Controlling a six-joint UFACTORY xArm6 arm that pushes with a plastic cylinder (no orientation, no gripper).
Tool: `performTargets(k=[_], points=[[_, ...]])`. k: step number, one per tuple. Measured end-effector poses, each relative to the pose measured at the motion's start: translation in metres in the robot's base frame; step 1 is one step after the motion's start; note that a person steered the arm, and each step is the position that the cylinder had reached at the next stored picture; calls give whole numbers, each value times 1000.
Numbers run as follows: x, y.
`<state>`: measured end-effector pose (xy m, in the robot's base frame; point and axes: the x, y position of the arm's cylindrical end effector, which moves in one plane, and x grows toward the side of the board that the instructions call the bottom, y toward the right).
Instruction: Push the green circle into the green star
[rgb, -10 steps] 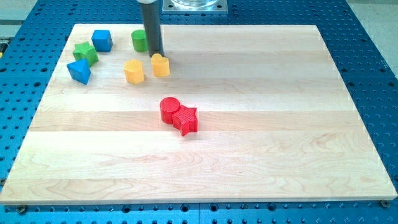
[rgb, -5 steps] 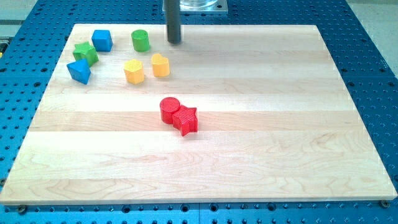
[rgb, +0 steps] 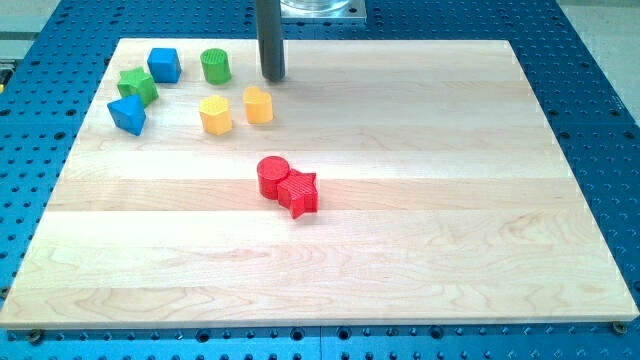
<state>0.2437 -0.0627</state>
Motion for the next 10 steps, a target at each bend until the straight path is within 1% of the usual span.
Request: performTargets(k=[1,2,3,4,5,6,7,8,9,10], points=[[-15,-48],[-9,-103],[-7,-103],[-12,-44],[-8,-22],[25,-84],[35,-105],[33,-91],[44,-86],[62,-127]])
